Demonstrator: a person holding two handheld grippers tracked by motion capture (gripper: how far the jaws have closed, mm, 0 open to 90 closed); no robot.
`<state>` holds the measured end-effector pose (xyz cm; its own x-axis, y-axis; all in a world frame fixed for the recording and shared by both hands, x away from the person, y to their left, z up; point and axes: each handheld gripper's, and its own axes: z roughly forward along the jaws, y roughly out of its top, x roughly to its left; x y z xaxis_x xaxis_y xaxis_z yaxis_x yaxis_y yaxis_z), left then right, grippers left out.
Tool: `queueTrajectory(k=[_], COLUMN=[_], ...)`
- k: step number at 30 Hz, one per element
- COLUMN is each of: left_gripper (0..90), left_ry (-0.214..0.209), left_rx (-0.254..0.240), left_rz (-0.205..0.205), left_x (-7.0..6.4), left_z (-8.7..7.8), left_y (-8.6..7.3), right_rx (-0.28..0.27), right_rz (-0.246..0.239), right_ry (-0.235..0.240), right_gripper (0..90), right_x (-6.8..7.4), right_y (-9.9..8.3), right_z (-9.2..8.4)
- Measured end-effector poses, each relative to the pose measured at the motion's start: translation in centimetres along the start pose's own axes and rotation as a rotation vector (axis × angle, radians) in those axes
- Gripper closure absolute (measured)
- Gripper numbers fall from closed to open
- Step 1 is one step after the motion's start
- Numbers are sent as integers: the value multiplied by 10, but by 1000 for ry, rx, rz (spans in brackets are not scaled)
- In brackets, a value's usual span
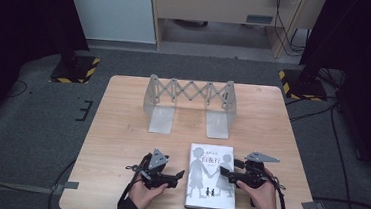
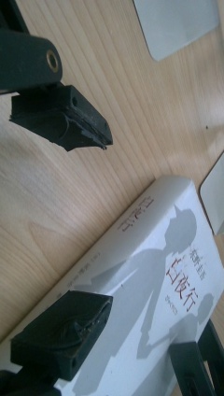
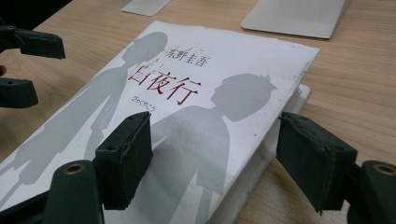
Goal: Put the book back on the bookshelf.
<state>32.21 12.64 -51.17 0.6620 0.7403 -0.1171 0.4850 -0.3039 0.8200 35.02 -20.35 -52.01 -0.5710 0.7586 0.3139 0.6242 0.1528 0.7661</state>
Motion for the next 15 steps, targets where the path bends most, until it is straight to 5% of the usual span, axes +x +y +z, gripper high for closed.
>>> queueTrajectory(k=[15], left_gripper=[188], left_ry=[-34], left_rx=[25], left_rz=[38], left_x=[-14], left_z=[9], left_y=[-1], right_rx=[-11], right_rz=[-5], right_ry=[5], right_gripper=[262], right_x=[0], right_y=[2], right_z=[3])
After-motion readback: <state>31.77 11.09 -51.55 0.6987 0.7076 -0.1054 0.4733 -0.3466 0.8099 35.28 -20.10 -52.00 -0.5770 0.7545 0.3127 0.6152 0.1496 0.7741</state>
